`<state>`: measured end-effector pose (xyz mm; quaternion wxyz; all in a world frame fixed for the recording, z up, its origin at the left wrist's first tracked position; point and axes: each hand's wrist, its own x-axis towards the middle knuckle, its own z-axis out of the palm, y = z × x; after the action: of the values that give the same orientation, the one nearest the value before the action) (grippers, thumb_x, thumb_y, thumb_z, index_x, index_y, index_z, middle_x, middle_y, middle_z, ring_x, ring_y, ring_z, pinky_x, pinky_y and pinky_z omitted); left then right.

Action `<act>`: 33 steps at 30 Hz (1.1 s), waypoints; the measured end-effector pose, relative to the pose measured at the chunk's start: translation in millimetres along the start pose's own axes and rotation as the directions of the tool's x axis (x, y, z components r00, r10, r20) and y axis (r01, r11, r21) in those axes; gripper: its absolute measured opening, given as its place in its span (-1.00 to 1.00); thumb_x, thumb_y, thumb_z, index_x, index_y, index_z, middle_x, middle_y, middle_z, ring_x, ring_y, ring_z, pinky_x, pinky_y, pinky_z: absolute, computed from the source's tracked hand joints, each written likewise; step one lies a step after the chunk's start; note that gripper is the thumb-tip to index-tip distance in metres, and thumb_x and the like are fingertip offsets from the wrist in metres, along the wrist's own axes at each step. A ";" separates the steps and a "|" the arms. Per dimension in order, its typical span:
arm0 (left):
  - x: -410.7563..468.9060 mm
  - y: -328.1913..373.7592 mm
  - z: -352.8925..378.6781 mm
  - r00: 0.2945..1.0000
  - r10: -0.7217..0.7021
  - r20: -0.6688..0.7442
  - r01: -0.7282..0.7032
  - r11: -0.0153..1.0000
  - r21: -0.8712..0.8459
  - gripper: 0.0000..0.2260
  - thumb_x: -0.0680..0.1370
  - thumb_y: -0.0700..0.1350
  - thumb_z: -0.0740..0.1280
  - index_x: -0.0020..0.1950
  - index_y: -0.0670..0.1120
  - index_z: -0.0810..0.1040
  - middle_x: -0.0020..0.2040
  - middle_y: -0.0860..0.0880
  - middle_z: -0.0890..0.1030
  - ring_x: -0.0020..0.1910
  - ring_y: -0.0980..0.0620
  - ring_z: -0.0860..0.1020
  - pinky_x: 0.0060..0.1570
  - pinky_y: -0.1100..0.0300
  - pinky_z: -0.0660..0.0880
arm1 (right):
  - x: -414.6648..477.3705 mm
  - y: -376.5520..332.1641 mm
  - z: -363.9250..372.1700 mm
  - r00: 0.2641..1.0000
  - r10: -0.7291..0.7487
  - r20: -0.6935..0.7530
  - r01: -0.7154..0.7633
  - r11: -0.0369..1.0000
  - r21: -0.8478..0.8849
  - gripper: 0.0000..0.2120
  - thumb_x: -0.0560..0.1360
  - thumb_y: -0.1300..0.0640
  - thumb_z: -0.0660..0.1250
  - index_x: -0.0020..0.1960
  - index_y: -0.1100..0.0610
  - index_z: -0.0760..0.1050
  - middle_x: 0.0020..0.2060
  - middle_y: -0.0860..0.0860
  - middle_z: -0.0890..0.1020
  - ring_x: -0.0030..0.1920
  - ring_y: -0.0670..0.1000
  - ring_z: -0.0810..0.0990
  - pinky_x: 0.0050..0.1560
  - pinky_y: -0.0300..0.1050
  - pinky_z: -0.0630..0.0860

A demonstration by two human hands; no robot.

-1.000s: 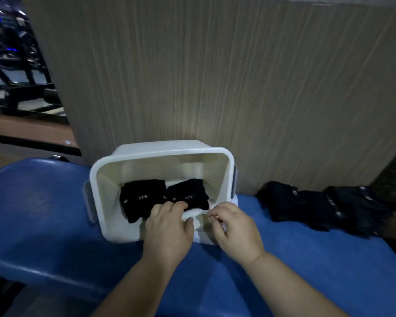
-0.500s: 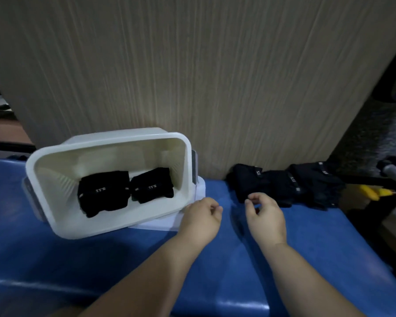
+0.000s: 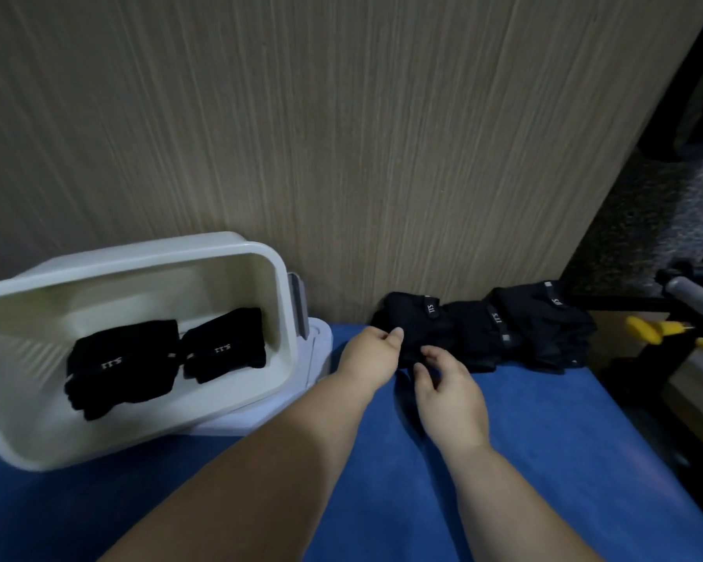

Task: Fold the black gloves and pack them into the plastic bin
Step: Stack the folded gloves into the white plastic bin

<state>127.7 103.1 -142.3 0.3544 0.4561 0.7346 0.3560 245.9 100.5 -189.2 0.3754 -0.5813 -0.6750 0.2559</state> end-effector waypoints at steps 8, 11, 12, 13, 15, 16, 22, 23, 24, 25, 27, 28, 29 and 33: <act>22.4 0.3 17.4 0.996 -0.089 -0.022 0.084 0.981 -0.173 -0.49 0.52 0.20 0.29 0.27 -0.16 0.46 0.14 -0.11 0.57 0.12 -0.10 0.54 0.16 0.02 0.50 | 0.0 1.1 -2.1 1.000 -0.014 0.022 0.014 1.000 0.003 -0.65 0.61 0.04 0.18 0.38 -0.03 0.40 0.29 -0.14 0.46 0.28 -0.09 0.44 0.14 -0.21 0.38; 24.3 -1.1 19.1 0.997 -0.062 -0.048 0.048 0.965 -0.257 -0.60 0.53 0.09 0.34 0.22 -0.16 0.46 0.07 -0.02 0.52 0.10 -0.05 0.50 0.19 0.06 0.45 | -0.5 1.5 -1.5 1.000 -0.017 -0.008 0.017 0.998 0.059 -0.72 0.60 0.05 0.20 0.29 -0.03 0.46 0.16 -0.17 0.46 0.15 -0.15 0.44 0.08 -0.22 0.38; 24.0 -1.2 18.9 0.997 -0.051 -0.051 0.034 0.955 -0.295 -0.70 0.52 0.06 0.35 0.10 -0.13 0.47 -0.01 0.00 0.51 0.07 -0.06 0.50 0.18 0.04 0.46 | -0.3 1.7 -1.2 1.000 -0.013 -0.029 0.016 0.996 0.087 -0.76 0.59 0.06 0.21 0.23 -0.04 0.49 0.12 -0.18 0.46 0.11 -0.16 0.44 0.05 -0.22 0.38; 23.6 -1.7 18.5 0.997 -0.045 -0.056 0.023 0.943 -0.333 -0.78 0.51 0.03 0.35 -0.01 -0.09 0.46 -0.07 -0.01 0.52 0.03 -0.07 0.52 0.16 0.01 0.48 | -0.2 2.3 -1.0 0.999 -0.010 -0.052 0.016 0.993 0.115 -0.81 0.58 0.06 0.23 0.18 -0.04 0.51 0.08 -0.19 0.47 0.08 -0.15 0.46 0.01 -0.22 0.39; 21.3 -2.3 16.2 0.997 -0.039 -0.065 0.011 0.923 -0.385 -0.81 0.49 -0.01 0.36 -0.04 -0.08 0.44 -0.08 -0.06 0.55 -0.03 -0.06 0.54 0.04 0.02 0.50 | -0.2 3.1 -1.4 0.996 -0.008 -0.094 0.023 0.987 0.160 -0.89 0.57 0.06 0.25 0.05 -0.05 0.52 0.00 -0.18 0.49 0.01 -0.11 0.50 -0.06 -0.20 0.42; 18.9 -2.3 14.5 0.997 -0.037 -0.064 0.007 0.914 -0.405 -0.81 0.48 -0.03 0.35 -0.02 -0.09 0.43 -0.10 -0.07 0.54 -0.09 -0.03 0.53 -0.02 0.05 0.49 | -0.3 3.0 -1.9 0.993 -0.009 -0.114 0.030 0.983 0.181 -0.92 0.57 0.06 0.25 0.00 -0.04 0.52 -0.03 -0.16 0.50 -0.03 -0.10 0.51 -0.09 -0.18 0.43; -0.4 -4.6 -5.0 0.999 -0.018 -0.049 -0.013 0.816 -0.578 -0.88 0.51 -0.17 0.32 -0.06 -0.11 0.38 -0.07 -0.11 0.55 -0.12 0.01 0.54 -0.04 0.09 0.61 | -0.1 0.4 -7.4 0.965 0.015 -0.263 0.070 0.948 0.311 -0.84 0.47 -0.09 0.22 -0.17 -0.02 0.41 -0.17 0.02 0.54 -0.12 0.00 0.49 -0.13 -0.14 0.35; -5.0 -5.6 -10.0 0.999 -0.016 -0.044 -0.014 0.800 -0.600 -0.88 0.51 -0.19 0.32 -0.06 -0.11 0.38 -0.05 -0.11 0.55 -0.10 0.00 0.55 -0.04 0.09 0.62 | -1.1 -1.8 -8.7 0.962 0.026 -0.273 0.070 0.938 0.339 -0.82 0.45 -0.12 0.22 -0.15 -0.01 0.40 -0.16 0.02 0.54 -0.12 0.00 0.49 -0.14 -0.15 0.35; -9.9 -6.9 -15.5 0.999 -0.012 -0.038 -0.014 0.786 -0.618 -0.88 0.51 -0.20 0.32 -0.06 -0.11 0.38 -0.03 -0.13 0.56 -0.08 -0.01 0.56 -0.03 0.07 0.62 | -2.9 -5.7 -10.2 0.962 0.034 -0.270 0.072 0.925 0.373 -0.79 0.43 -0.13 0.22 -0.12 0.01 0.40 -0.15 0.01 0.53 -0.11 -0.01 0.49 -0.13 -0.17 0.35; -15.6 -8.4 -21.8 1.000 -0.006 -0.030 -0.014 0.774 -0.633 -0.88 0.51 -0.22 0.33 -0.06 -0.12 0.38 -0.03 -0.14 0.56 -0.07 -0.02 0.57 -0.05 0.07 0.63 | -4.8 -9.3 -11.3 0.967 0.040 -0.252 0.070 0.909 0.411 -0.74 0.42 -0.15 0.25 -0.07 0.03 0.41 -0.13 0.00 0.53 -0.08 -0.03 0.49 -0.10 -0.19 0.35; -27.0 -12.6 -35.5 1.000 0.010 0.004 -0.005 0.764 -0.645 -0.88 0.51 -0.24 0.32 -0.04 -0.14 0.39 -0.03 -0.14 0.56 -0.06 -0.03 0.58 -0.11 0.09 0.63 | -9.7 -17.6 -11.4 0.986 0.043 -0.163 0.044 0.869 0.493 -0.67 0.42 -0.21 0.36 0.02 -0.02 0.42 -0.02 -0.05 0.53 0.03 -0.09 0.50 0.01 -0.24 0.37; -31.9 -15.8 -42.5 0.999 0.023 0.031 0.002 0.765 -0.644 -0.89 0.52 -0.25 0.31 -0.05 -0.14 0.39 -0.04 -0.14 0.57 -0.05 -0.03 0.58 -0.12 0.09 0.63 | -12.7 -22.6 -10.8 0.993 0.042 -0.106 0.021 0.844 0.536 -0.66 0.41 -0.23 0.38 0.04 -0.07 0.43 0.05 -0.08 0.53 0.09 -0.12 0.50 0.08 -0.25 0.37; -36.5 -19.5 -50.0 0.998 0.038 0.058 0.008 0.770 -0.638 -0.91 0.52 -0.25 0.30 -0.07 -0.13 0.40 -0.06 -0.14 0.57 -0.06 -0.03 0.58 -0.13 0.08 0.63 | -15.4 -27.7 -10.0 0.998 0.043 -0.054 -0.003 0.812 0.583 -0.66 0.37 -0.23 0.36 0.07 -0.12 0.44 0.10 -0.11 0.54 0.13 -0.15 0.50 0.14 -0.23 0.38; -49.2 -41.0 -79.0 0.990 0.054 0.132 0.035 0.805 -0.592 -0.91 0.51 -0.28 0.27 -0.13 -0.10 0.45 -0.20 -0.08 0.54 -0.19 0.01 0.53 -0.28 0.14 0.56 | -22.4 -51.1 -7.3 0.972 0.084 0.220 -0.222 0.642 0.734 -0.52 0.30 -0.10 0.49 0.18 -0.04 0.50 0.14 -0.06 0.60 0.16 -0.09 0.55 0.19 -0.13 0.44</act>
<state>60.2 28.4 -128.1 0.5288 0.3503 0.5573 0.5359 222.5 68.1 -149.6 0.5021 -0.4048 -0.4847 0.5908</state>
